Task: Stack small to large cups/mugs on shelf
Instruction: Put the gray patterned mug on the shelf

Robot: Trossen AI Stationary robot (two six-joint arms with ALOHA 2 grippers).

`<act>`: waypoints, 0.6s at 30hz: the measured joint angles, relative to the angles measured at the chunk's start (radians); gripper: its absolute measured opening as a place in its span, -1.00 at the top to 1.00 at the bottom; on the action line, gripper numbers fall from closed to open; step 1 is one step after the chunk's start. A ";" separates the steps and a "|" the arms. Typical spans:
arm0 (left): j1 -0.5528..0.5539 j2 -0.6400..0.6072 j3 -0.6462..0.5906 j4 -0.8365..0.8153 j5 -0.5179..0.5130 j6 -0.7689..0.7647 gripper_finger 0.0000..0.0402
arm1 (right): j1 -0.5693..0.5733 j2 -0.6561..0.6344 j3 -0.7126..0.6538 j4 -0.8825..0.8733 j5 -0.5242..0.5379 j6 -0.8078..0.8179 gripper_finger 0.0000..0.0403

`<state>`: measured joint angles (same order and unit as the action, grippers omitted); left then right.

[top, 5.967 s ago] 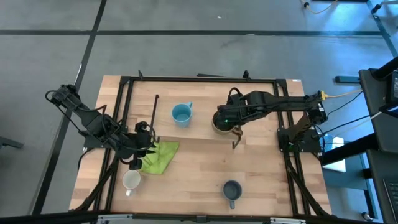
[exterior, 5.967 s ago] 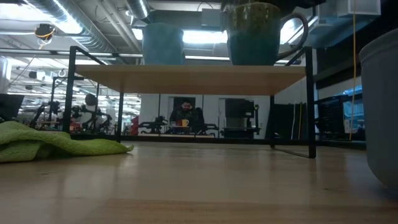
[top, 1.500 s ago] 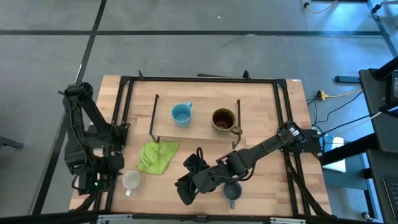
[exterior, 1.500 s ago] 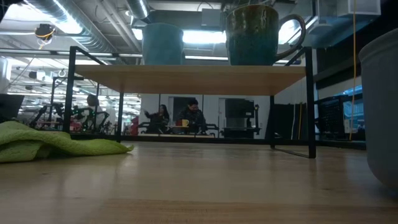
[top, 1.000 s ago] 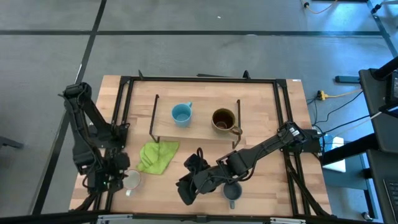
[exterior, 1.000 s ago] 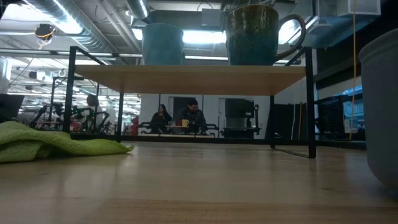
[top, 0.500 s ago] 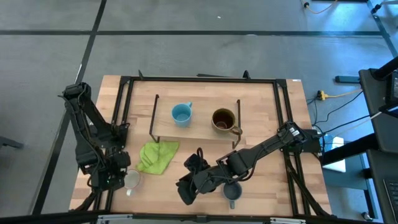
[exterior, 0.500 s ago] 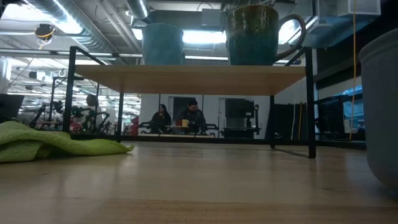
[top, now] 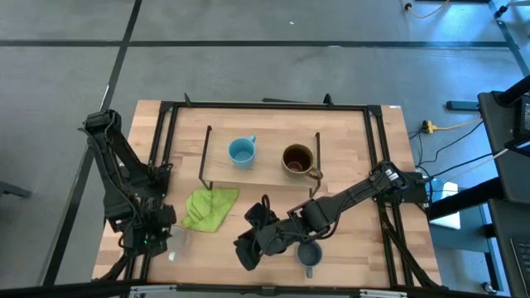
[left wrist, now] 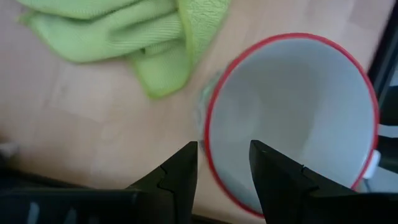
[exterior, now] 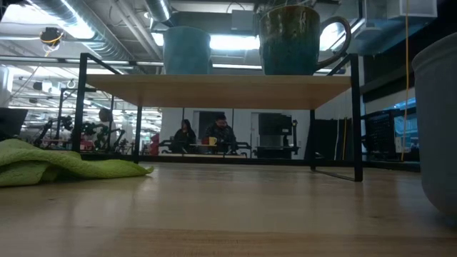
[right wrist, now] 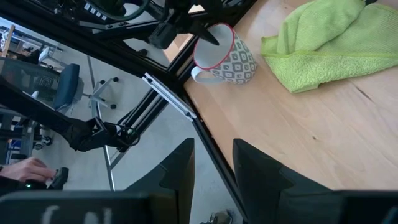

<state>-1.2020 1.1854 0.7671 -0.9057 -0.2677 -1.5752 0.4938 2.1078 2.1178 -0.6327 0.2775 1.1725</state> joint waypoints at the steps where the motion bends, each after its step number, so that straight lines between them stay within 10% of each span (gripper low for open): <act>1: 0.000 0.000 -0.001 0.001 -0.004 0.004 0.30 | 0.000 0.000 0.000 0.000 0.000 0.000 0.45; 18: 0.024 -0.001 0.000 -0.022 -0.037 0.091 0.89 | 0.000 0.000 0.000 0.000 -0.001 0.000 0.45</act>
<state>-1.1779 1.1847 0.7670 -0.9275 -0.3042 -1.4840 0.4938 2.1075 2.1178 -0.6331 0.2765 1.1727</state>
